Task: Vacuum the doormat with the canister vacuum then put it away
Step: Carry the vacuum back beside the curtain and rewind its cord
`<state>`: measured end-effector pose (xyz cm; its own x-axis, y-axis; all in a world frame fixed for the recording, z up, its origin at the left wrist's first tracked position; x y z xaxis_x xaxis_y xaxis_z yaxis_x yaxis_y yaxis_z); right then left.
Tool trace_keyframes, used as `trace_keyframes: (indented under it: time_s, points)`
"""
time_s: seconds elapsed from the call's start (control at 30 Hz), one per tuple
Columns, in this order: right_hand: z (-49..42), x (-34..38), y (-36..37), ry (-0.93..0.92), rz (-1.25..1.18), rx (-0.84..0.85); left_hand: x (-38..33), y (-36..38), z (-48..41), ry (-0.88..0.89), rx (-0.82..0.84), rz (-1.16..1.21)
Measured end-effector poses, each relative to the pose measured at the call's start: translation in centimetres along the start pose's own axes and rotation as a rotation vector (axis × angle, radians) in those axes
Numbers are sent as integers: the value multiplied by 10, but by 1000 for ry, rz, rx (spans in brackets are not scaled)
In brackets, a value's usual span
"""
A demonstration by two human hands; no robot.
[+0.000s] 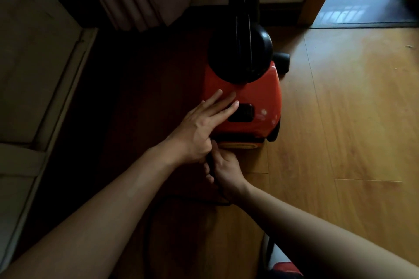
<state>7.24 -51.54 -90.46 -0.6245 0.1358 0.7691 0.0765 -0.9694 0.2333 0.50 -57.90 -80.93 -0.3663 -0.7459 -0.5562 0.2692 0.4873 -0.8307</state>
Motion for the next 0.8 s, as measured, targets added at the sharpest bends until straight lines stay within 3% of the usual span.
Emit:
trace_keyframes:
  time_s: [0.17, 0.3, 0.57, 0.73, 0.8]
  points:
    - [-15, -6, -15, -40, 175, -47, 2, -1, 0, 10, -8, 9]
    - [-23, -24, -32, 41, 294, -73, 3, -1, -1, 12, -12, 0]
    - [-18, -5, -152, 73, 488, -229, 5, -1, 1, 21, -10, 5]
    - [-19, 12, -165, -66, 822, -307, 4, -1, 0, 7, 0, -5]
    - [-20, 15, -163, -132, 835, -385, 4, 0, 0, 6, 2, -5]
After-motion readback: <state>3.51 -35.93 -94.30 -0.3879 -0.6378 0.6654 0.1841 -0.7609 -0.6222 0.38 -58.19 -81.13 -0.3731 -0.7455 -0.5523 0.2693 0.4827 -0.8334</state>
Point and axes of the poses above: each hand's wrist, its own z-axis away from the middle knuckle, its own y-axis out of the palm, x = y × z, the point moved 7 cm from there along -z, towards the middle knuckle, and after that the axes turned 6 degrees about -x, right-handed, at the moved point
